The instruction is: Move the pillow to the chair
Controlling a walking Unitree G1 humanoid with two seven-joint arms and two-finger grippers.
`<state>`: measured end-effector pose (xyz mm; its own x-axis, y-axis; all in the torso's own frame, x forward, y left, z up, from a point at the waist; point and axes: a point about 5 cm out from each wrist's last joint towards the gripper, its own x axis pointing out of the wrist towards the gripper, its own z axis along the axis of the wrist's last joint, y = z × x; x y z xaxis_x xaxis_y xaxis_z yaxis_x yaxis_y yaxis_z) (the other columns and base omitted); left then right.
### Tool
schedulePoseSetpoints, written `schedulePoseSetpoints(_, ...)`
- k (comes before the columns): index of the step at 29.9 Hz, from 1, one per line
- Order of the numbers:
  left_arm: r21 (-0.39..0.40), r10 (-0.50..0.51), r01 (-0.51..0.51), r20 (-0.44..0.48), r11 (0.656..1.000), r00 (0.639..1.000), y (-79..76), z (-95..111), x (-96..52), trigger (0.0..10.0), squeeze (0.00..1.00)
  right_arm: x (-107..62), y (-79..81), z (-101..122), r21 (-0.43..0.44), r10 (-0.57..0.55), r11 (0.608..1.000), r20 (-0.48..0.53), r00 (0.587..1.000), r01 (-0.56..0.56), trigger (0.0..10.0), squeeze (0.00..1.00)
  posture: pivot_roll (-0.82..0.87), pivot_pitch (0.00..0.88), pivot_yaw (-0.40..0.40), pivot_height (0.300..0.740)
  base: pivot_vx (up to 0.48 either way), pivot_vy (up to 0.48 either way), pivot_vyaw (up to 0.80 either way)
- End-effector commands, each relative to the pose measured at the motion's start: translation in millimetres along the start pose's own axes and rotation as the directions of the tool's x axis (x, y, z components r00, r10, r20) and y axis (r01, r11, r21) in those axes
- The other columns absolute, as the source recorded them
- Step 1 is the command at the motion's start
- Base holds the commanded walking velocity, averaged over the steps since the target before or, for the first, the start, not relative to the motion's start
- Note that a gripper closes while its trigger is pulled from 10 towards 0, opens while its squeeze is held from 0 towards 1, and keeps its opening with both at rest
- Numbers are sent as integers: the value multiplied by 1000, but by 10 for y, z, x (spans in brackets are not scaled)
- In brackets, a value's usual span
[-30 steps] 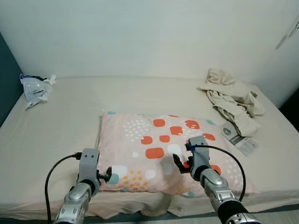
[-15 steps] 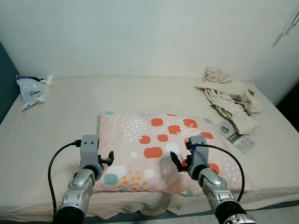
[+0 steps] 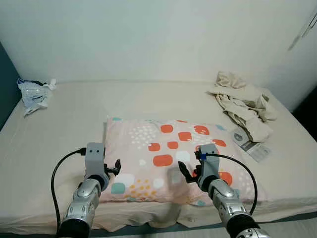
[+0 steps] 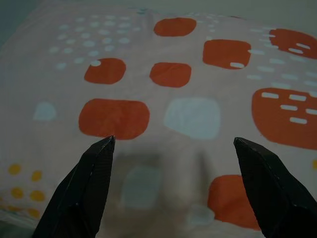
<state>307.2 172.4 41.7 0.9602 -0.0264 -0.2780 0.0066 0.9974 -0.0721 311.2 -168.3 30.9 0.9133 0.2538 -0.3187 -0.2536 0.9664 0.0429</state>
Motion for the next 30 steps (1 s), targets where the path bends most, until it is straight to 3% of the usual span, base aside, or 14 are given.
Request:
schedulePoseSetpoints(1,-10,0,0,-23,1000,1000,-16,-70,-7,10000,0,-14,-6,-32,10,-2,1000,-9,1000,2,10000,0,19,107,-50,645,0,0,0)
schedulePoseSetpoints(20,-12,-1,1,7,1000,1000,49,72,55,10000,0,-22,-76,35,33,-33,999,32,999,32,10000,0,29,111,-36,591,0,0,0)
schedulePoseSetpoints(27,-68,-47,51,50,996,998,74,252,102,10000,0,-13,-146,179,69,-52,997,93,994,45,10000,0,43,126,-21,571,0,0,0)
schedulePoseSetpoints(30,-133,-41,55,105,990,994,171,469,159,10000,0,-11,-219,292,73,-61,996,127,990,52,10000,0,49,142,-11,571,0,0,0)
